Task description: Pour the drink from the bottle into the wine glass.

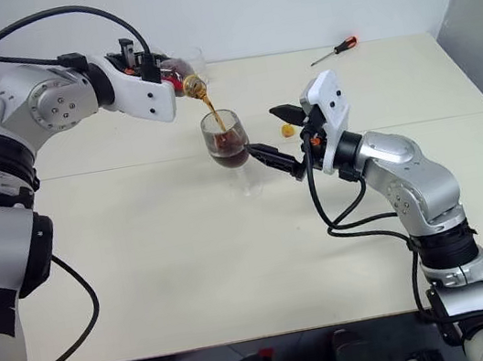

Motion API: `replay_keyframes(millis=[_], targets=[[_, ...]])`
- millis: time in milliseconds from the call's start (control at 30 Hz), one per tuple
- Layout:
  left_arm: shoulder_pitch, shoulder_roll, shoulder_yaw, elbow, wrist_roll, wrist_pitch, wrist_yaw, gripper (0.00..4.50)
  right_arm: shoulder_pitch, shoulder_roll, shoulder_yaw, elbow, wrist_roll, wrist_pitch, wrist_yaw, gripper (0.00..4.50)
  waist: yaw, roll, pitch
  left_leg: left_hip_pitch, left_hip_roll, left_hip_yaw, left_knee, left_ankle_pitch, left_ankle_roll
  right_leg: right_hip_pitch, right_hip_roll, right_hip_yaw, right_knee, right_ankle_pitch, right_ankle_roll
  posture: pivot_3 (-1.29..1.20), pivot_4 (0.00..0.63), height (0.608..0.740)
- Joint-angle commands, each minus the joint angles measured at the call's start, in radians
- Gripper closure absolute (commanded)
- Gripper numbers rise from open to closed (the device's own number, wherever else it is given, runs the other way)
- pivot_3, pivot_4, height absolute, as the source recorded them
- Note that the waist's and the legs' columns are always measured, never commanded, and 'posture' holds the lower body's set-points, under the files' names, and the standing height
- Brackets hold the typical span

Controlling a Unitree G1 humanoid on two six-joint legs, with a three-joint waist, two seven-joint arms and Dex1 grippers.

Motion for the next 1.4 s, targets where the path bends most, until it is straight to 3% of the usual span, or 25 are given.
replay_keyframes(millis=[33, 667, 967, 1233, 1400], targets=[[-0.039, 0.021, 0.008, -0.003, -0.008, 0.007, 0.02, 3.49, -0.009, -0.003, -0.026, -0.02, 0.005, -0.024, 0.008, 0.0, 0.0, 0.0, 0.0, 0.0, 0.0, 0.0, 0.0, 0.0, 0.0, 0.0, 0.0, 0.0, 0.0, 0.0, 0.0, 0.0, 0.15, 0.74], [0.004, 0.001, 0.043, -0.008, -0.072, -0.029, -0.047, 3.49, 0.004, 0.0, -0.028, -0.03, 0.0, -0.023, 0.006, 0.0, 0.0, 0.0, 0.0, 0.0, 0.0, 0.0, 0.0, 0.0, 0.0, 0.0, 0.0, 0.0, 0.0, 0.0, 0.0, 0.0, 0.15, 0.74], [0.049, -0.021, 0.107, -0.014, -0.171, -0.035, -0.155, 3.49, 0.011, 0.001, -0.026, -0.034, -0.002, -0.024, 0.0, 0.0, 0.0, 0.0, 0.0, 0.0, 0.0, 0.0, 0.0, 0.0, 0.0, 0.0, 0.0, 0.0, 0.0, 0.0, 0.0, 0.0, 0.15, 0.74], [0.079, -0.052, 0.221, -0.017, -0.314, 0.031, -0.289, 3.49, 0.014, 0.004, -0.026, -0.037, -0.002, -0.026, -0.006, 0.0, 0.0, 0.0, 0.0, 0.0, 0.0, 0.0, 0.0, 0.0, 0.0, 0.0, 0.0, 0.0, 0.001, 0.0, 0.0, 0.0, 0.15, 0.74], [0.091, -0.089, 0.36, -0.024, -0.47, 0.154, -0.403, 3.49, 0.017, 0.005, -0.028, -0.041, 0.002, -0.024, -0.006, 0.0, -0.001, 0.0, 0.0, 0.0, 0.0, 0.0, 0.001, 0.0, 0.0, 0.0, 0.0, 0.0, 0.001, 0.0, 0.0, 0.0, 0.15, 0.74]])
